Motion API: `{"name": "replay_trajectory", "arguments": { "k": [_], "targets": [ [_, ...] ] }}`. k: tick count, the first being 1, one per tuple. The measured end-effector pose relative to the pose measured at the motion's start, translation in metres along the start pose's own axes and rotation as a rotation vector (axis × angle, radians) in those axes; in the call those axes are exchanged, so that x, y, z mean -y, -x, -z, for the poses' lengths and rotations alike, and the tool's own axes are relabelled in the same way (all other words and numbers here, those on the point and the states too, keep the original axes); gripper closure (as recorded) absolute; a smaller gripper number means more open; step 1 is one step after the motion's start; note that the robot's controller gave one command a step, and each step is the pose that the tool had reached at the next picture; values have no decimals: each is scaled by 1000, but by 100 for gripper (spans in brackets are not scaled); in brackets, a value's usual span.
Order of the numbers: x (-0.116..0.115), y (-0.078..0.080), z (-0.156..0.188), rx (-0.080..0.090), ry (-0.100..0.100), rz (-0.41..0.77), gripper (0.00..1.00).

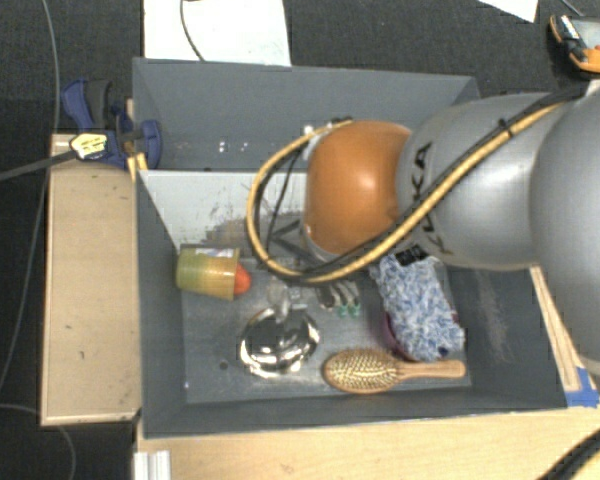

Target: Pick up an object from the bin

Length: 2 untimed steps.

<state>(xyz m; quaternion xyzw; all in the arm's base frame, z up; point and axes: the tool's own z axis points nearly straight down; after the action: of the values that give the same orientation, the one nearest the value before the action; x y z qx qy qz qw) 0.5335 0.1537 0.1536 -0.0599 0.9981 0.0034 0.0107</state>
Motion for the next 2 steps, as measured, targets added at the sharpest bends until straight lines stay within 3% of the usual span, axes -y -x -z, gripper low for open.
{"name": "replay_trajectory", "arguments": {
  "k": [2],
  "targets": [
    [-10, -10, -78, 3, 6, 1, 100]
  ]
}}
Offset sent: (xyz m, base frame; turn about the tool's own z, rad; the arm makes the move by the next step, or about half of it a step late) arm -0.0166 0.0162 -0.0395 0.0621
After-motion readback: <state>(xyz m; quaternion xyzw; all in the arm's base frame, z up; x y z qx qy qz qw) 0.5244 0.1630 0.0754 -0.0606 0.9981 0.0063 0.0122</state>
